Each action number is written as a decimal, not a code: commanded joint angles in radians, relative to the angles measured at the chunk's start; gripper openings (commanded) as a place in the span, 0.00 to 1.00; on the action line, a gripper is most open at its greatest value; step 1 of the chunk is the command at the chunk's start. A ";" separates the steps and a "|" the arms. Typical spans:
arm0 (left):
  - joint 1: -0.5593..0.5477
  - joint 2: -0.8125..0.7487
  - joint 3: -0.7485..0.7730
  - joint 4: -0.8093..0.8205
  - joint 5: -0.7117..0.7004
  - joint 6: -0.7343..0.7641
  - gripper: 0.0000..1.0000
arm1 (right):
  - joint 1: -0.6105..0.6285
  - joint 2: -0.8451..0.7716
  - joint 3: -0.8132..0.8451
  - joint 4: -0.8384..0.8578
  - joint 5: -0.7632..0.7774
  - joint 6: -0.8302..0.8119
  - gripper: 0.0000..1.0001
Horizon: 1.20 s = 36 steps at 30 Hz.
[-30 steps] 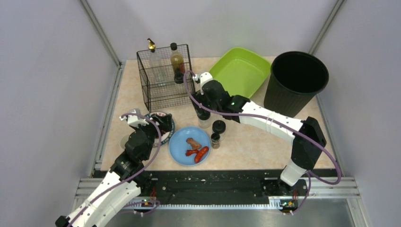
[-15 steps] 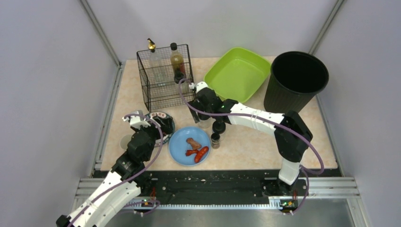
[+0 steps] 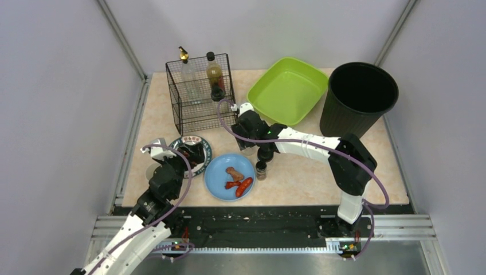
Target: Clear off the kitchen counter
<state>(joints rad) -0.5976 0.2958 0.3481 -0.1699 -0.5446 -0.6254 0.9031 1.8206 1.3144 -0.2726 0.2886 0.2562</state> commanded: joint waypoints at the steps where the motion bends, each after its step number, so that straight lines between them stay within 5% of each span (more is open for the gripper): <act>1: -0.003 -0.024 -0.008 0.004 -0.027 0.000 0.99 | 0.007 -0.009 -0.003 0.042 0.021 0.009 0.64; 5: -0.003 -0.033 -0.008 0.001 -0.029 -0.002 0.99 | 0.007 -0.015 -0.002 0.041 0.020 -0.003 0.49; 13: -0.003 -0.079 -0.011 -0.022 -0.053 -0.015 0.96 | 0.026 -0.072 0.042 0.016 0.064 -0.040 0.00; 36: -0.004 -0.200 -0.030 -0.083 -0.159 -0.078 0.94 | 0.064 -0.138 0.399 -0.031 0.089 -0.183 0.00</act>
<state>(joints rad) -0.5976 0.1165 0.3267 -0.2634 -0.6800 -0.6880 0.9489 1.7473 1.6058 -0.3683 0.3779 0.1188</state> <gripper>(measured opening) 0.940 0.619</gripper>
